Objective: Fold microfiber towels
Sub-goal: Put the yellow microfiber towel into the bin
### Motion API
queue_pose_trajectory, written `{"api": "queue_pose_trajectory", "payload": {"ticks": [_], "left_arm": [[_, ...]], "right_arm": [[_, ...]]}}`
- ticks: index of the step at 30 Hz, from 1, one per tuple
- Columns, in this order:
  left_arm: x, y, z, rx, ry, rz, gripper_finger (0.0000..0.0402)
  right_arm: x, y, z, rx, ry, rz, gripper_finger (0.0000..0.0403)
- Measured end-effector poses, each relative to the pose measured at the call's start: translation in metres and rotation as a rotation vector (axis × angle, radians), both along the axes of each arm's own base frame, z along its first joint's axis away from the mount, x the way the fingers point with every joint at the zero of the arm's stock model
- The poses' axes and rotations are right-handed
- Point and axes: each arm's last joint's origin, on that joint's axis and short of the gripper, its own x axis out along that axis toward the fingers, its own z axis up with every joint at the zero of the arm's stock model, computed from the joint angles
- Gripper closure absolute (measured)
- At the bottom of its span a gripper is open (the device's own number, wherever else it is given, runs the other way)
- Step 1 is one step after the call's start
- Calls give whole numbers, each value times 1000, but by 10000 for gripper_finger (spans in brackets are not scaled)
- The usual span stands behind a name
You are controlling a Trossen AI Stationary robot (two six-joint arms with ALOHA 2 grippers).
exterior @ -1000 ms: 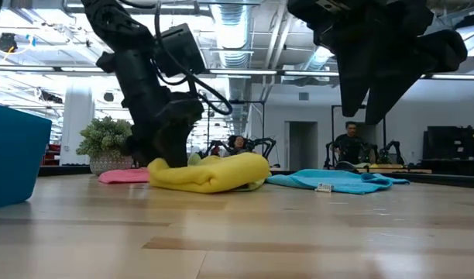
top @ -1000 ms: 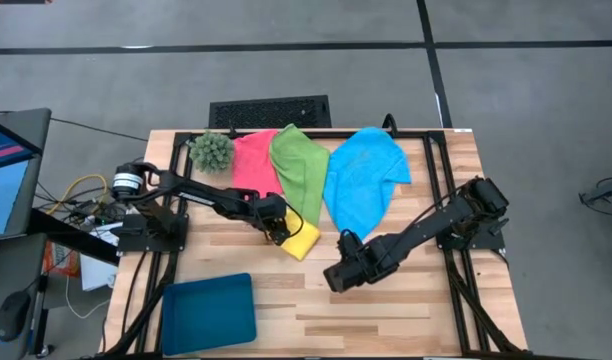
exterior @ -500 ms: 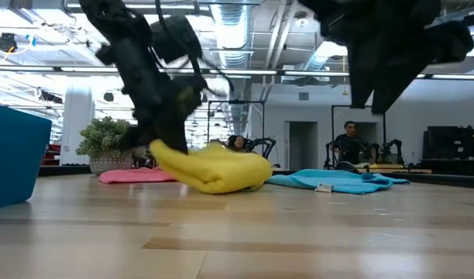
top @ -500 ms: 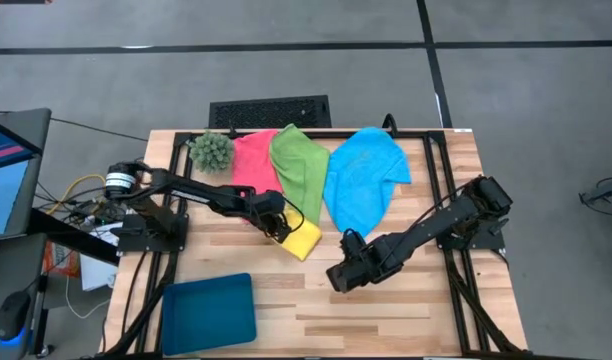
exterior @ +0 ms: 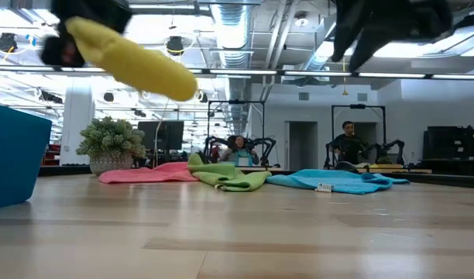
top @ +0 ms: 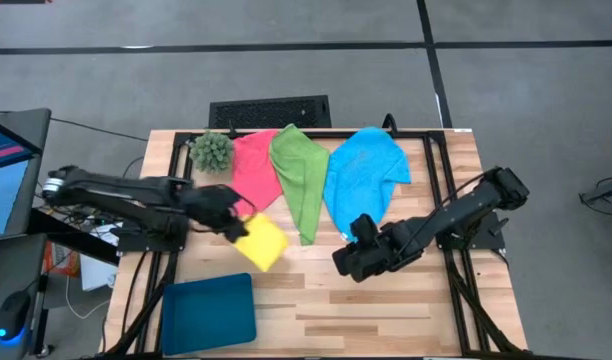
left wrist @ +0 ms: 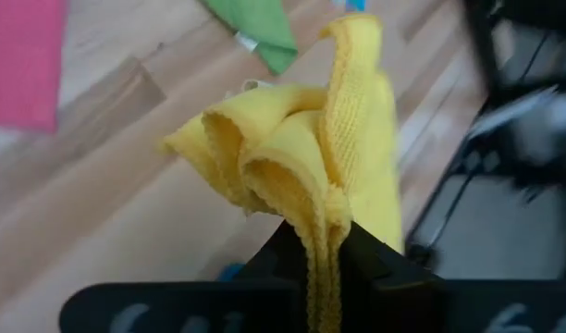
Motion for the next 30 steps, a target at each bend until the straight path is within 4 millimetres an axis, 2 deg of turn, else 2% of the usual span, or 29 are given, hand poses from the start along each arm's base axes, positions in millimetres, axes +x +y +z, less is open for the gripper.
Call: {"api": "queue_pose_trajectory", "payload": {"ticks": [3, 6, 9, 12, 18, 22, 26, 30], "left_arm": [[-30, -10, 13, -41, -44, 120, 396], [-56, -21, 17, -102, -42, 136, 397], [-72, -32, 18, -169, -5, 17, 392], [-80, -47, 17, -227, 62, -163, 392], [-82, -75, 3, -135, 212, -457, 395], [-74, -94, -12, -72, 293, -574, 391], [-65, -116, -27, -81, 394, -790, 395], [-55, -129, -43, -41, 440, -870, 391]], "right_arm": [[0, -4, 2, -7, -4, 8, 263], [2, -7, 2, -8, -5, 1, 268], [2, -8, 2, -10, -4, 5, 271], [2, -8, 2, -9, -2, 8, 271], [2, -8, 2, -11, -2, 10, 271], [2, -8, 2, -12, -2, 11, 272], [2, -8, 2, -12, -2, 11, 271], [2, -8, 2, -12, -2, 11, 272]]}}
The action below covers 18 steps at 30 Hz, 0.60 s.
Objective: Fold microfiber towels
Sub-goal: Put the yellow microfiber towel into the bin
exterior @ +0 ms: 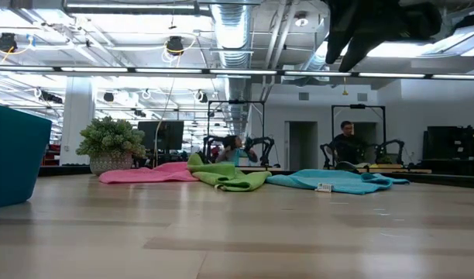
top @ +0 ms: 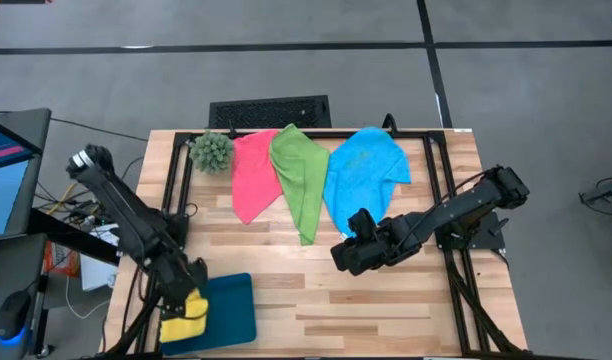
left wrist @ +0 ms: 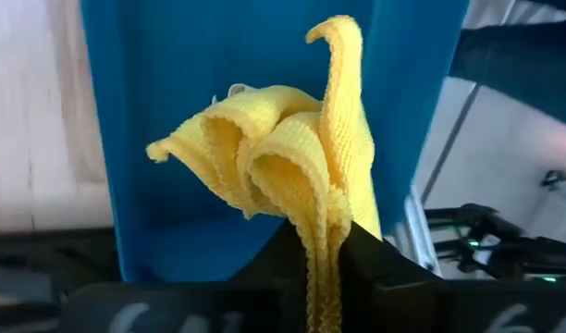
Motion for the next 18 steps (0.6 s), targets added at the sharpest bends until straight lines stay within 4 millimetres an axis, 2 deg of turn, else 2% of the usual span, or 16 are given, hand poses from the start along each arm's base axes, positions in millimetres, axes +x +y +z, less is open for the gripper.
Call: {"api": "queue_pose_trajectory", "payload": {"ticks": [7, 11, 18], "left_arm": [[18, -15, -13, 38, -102, 43, 392], [19, -16, -13, 54, -105, 109, 391], [10, -22, -16, 65, -73, 67, 390]], "right_arm": [[-2, 4, 0, 0, 1, 14, 272], [-3, 8, 0, -5, 5, 41, 272], [-6, 13, 0, -10, 10, 66, 272]]}}
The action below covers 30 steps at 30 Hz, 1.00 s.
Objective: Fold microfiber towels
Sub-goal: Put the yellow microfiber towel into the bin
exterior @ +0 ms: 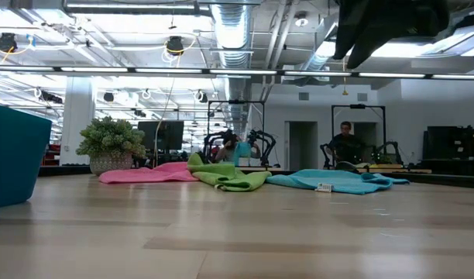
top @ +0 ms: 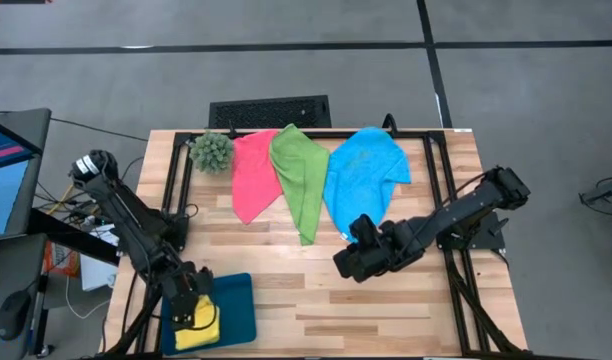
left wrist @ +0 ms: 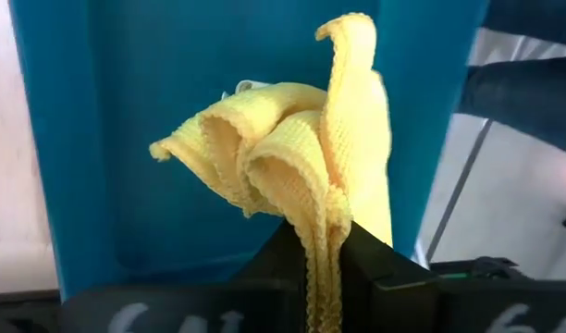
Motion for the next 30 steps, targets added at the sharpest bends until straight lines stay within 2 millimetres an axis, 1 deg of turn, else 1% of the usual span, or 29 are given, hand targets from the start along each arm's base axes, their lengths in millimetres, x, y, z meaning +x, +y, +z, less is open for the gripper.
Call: {"api": "queue_pose_trajectory", "payload": {"ticks": [5, 11, 14, 17, 26, 30], "left_arm": [[-2, -2, -8, 54, 32, -19, 389], [-3, -6, -14, 58, 75, -61, 388], [-4, -5, -15, 71, 101, -73, 376], [-4, -4, -15, 82, 103, -70, 344], [-6, -1, -16, 103, 128, -58, 206], [-5, 1, -14, 82, 146, -44, 163]], "right_arm": [[-2, 5, 0, -2, 1, 19, 272], [-4, 7, 0, -2, 2, 28, 272], [-4, 7, 0, -3, 4, 29, 272], [-4, 7, 0, -3, 4, 28, 271], [-4, 7, 0, -5, 7, 30, 272], [-4, 6, 0, -7, 8, 32, 271]]}}
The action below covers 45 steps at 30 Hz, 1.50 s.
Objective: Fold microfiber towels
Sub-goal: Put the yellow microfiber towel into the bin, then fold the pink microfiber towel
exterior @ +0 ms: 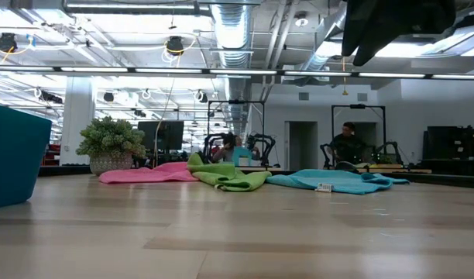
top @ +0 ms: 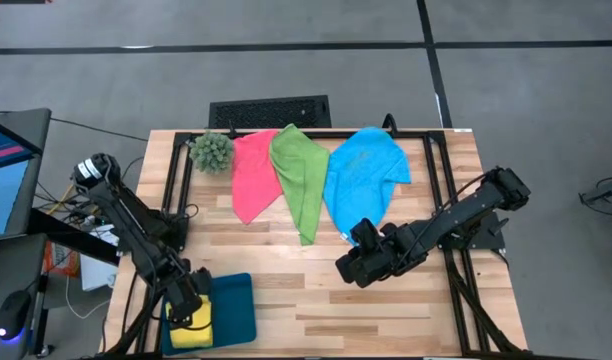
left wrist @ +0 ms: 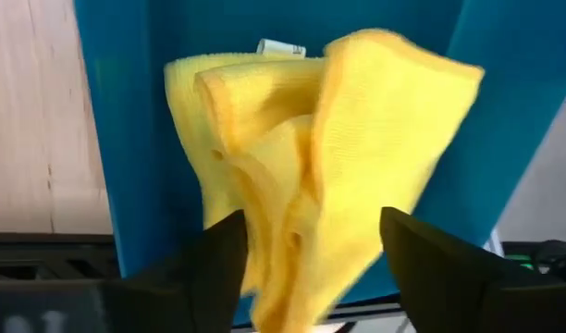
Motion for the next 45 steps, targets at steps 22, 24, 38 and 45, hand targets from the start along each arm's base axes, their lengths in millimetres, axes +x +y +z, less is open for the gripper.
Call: {"api": "queue_pose_trajectory", "payload": {"ticks": [22, 24, 38, 45], "left_arm": [[-15, 65, 62, -71, -345, 458, 137], [-13, 75, 66, -56, -410, 517, 137], [23, 131, 76, 66, -631, 814, 137], [37, 148, 82, 55, -722, 881, 137]], "right_arm": [[6, -35, 15, -52, -13, 37, 264], [4, -44, 26, -56, -55, 49, 265], [-56, -109, 103, -223, -282, 78, 270], [-81, -117, 112, -301, -250, 73, 270]]}}
